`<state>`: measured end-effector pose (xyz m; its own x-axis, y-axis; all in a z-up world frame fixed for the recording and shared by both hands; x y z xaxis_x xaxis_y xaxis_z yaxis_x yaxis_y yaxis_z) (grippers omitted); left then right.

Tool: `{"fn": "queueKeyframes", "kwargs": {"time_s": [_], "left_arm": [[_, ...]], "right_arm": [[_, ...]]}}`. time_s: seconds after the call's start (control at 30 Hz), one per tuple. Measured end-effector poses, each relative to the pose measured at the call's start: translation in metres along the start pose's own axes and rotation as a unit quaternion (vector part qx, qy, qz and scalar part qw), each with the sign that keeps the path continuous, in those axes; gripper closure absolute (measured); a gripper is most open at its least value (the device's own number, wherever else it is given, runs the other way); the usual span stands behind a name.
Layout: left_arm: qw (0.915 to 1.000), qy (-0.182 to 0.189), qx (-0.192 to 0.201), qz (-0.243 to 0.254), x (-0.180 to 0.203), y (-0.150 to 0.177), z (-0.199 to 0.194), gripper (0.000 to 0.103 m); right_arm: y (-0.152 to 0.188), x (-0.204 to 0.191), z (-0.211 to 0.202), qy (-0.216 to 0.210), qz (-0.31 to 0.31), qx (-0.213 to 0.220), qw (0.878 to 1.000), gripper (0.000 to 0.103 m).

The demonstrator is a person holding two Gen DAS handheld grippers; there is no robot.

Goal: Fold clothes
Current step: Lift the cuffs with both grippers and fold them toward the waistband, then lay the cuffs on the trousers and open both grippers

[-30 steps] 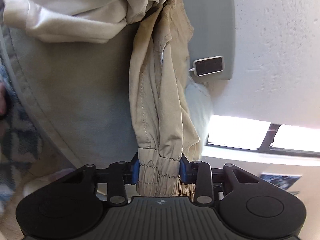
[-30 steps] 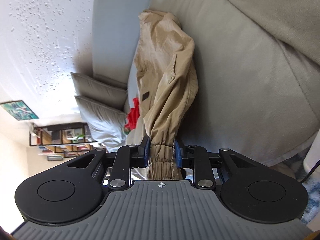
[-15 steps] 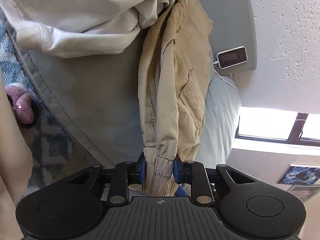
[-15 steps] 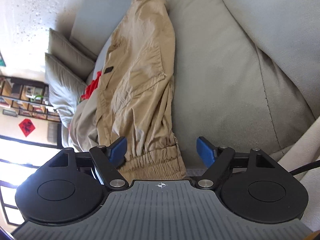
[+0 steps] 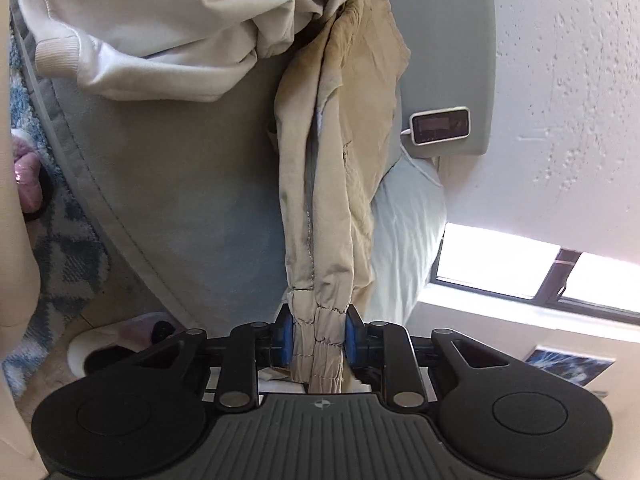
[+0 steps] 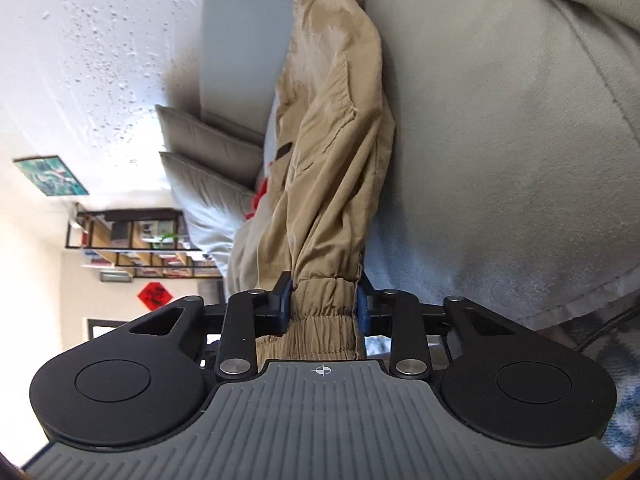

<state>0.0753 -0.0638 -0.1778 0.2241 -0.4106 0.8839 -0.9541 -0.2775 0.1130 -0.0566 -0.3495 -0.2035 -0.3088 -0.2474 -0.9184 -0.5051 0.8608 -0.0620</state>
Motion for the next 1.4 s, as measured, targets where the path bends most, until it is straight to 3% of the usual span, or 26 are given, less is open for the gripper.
{"fn": "queueKeyframes", "kwargs": {"time_s": [0.17, 0.27, 0.37, 0.47, 0.67, 0.87, 1.0, 1.3, 1.37, 1.4], "left_arm": [[0.9981, -0.018, -0.043, 0.041, 0.009, 0.025, -0.005, 0.081], [0.9945, -0.053, -0.059, 0.068, 0.008, 0.046, -0.012, 0.081], [0.9903, -0.104, -0.07, 0.058, -0.015, 0.055, -0.01, 0.082], [0.9919, -0.1, -0.07, 0.035, -0.027, 0.059, -0.012, 0.082], [0.9956, -0.042, -0.035, 0.076, 0.01, 0.059, -0.043, 0.082], [0.9893, -0.007, 0.011, 0.146, 0.049, 0.048, -0.047, 0.082], [0.9907, 0.009, 0.028, 0.133, 0.052, 0.031, -0.035, 0.082], [0.9875, -0.009, 0.054, 0.148, 0.084, -0.006, -0.022, 0.081], [0.9833, -0.025, 0.066, 0.168, 0.097, -0.021, -0.009, 0.076], [0.9798, -0.041, 0.078, 0.18, 0.103, -0.032, -0.003, 0.065]], "right_arm": [[0.003, -0.028, -0.03, 0.055, -0.045, 0.02, 0.997, 0.082], [0.014, -0.038, -0.053, 0.08, -0.046, 0.013, 0.996, 0.082], [0.031, -0.029, -0.06, 0.127, -0.045, -0.008, 0.991, 0.082], [0.039, -0.009, -0.055, 0.161, -0.022, -0.032, 0.986, 0.082], [0.036, -0.03, -0.069, 0.146, -0.029, -0.032, 0.988, 0.076], [0.021, -0.071, -0.079, 0.124, -0.067, -0.017, 0.99, 0.076], [0.006, -0.067, -0.072, 0.12, -0.019, -0.018, 0.992, 0.075], [-0.037, -0.091, -0.038, 0.114, -0.013, 0.01, 0.993, 0.075], [-0.049, -0.101, -0.026, 0.115, -0.023, 0.02, 0.993, 0.073], [-0.057, -0.106, -0.018, 0.116, -0.034, 0.028, 0.992, 0.07]]}}
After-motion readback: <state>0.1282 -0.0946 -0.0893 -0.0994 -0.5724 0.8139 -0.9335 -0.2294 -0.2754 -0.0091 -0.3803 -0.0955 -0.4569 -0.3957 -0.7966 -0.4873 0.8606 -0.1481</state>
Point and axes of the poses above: each gripper's, at about its wrist camera, not at the fingertips, and z roughly the way its jaws point, x to its right, y to its underside, the point moved 2 cm from there along z, roughly the way its jaws point, and after that the axes turned 5 degrees about x, right-handed, at the moved point
